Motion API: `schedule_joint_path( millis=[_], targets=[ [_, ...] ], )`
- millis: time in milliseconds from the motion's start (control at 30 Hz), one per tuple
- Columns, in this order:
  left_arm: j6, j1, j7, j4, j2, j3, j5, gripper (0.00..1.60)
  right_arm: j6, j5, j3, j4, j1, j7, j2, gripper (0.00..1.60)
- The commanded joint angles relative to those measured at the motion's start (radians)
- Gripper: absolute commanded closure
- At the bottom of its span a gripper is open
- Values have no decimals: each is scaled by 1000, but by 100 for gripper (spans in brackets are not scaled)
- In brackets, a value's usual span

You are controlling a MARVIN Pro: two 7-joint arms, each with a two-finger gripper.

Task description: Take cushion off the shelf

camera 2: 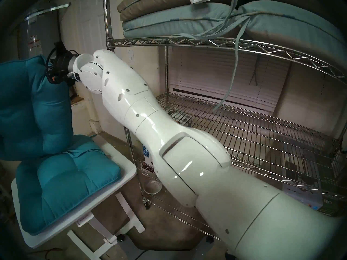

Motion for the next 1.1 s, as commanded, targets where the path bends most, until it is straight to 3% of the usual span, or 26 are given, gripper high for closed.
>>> schedule_joint_path(
  millis=[0,600,1067],
  targets=[
    [6,-45,21,-15,23,-35,6,160,3,18,-9,21,109,-49,-13,160],
    [-5,-66,27,6,55,-35,81,160,12,69,-53,130,212,-104,-13,160],
    [-43,-24,135,-2,-34,-30,180,160,4,147,-123,215,178,-258,-13,160]
  ],
)
